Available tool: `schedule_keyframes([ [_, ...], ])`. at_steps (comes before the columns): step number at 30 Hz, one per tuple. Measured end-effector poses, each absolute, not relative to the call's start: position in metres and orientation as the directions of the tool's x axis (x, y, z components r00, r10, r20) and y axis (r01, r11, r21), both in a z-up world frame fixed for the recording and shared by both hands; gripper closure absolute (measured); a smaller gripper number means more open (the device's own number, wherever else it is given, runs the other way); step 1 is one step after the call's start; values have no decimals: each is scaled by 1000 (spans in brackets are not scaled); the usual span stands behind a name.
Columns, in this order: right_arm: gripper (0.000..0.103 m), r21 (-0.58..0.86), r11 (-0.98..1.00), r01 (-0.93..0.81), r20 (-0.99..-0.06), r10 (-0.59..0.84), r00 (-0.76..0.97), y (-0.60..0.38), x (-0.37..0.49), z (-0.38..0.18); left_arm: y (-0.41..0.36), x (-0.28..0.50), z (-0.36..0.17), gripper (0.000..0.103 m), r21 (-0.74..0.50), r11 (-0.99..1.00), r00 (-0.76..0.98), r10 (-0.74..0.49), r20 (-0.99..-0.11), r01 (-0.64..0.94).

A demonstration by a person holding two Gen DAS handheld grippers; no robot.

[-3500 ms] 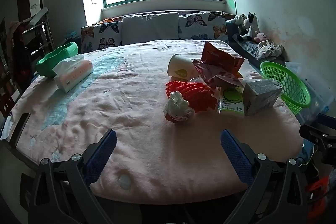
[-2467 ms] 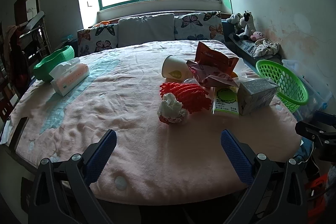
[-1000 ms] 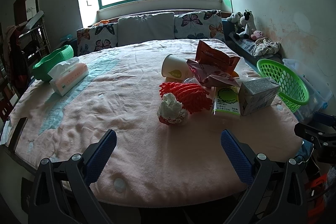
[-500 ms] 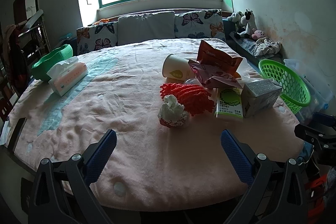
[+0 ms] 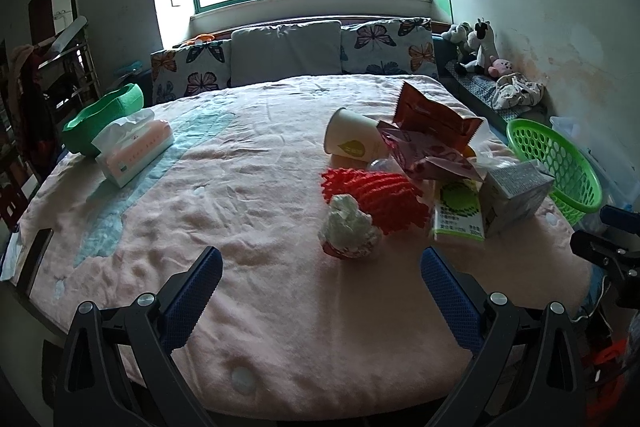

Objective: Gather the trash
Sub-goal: 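Grasp the crumpled white tissue ball with the left tool while the right tool grasps the white milk carton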

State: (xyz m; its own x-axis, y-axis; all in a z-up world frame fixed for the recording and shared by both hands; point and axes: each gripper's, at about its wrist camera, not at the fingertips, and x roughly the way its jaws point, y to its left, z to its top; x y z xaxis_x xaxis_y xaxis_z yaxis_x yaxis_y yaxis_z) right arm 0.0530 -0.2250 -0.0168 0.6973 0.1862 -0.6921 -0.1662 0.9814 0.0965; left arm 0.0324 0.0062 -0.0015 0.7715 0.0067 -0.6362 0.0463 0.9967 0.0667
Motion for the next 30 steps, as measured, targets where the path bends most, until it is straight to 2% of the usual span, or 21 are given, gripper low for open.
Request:
schedule_keyframes([
  [10,4,86,976,-202,-688,204,696,-224,81,-16,22,46,0,7,49,998,766,9,-642,30],
  [23,5,141,965,-223,-690,257,677,-247,115,-31,29,66,-17,7,20,999,732,-5,-681,26],
  [30,5,128,946,-298,-706,298,643,-252,124,-36,28,76,-26,7,7,999,712,-30,-701,48],
])
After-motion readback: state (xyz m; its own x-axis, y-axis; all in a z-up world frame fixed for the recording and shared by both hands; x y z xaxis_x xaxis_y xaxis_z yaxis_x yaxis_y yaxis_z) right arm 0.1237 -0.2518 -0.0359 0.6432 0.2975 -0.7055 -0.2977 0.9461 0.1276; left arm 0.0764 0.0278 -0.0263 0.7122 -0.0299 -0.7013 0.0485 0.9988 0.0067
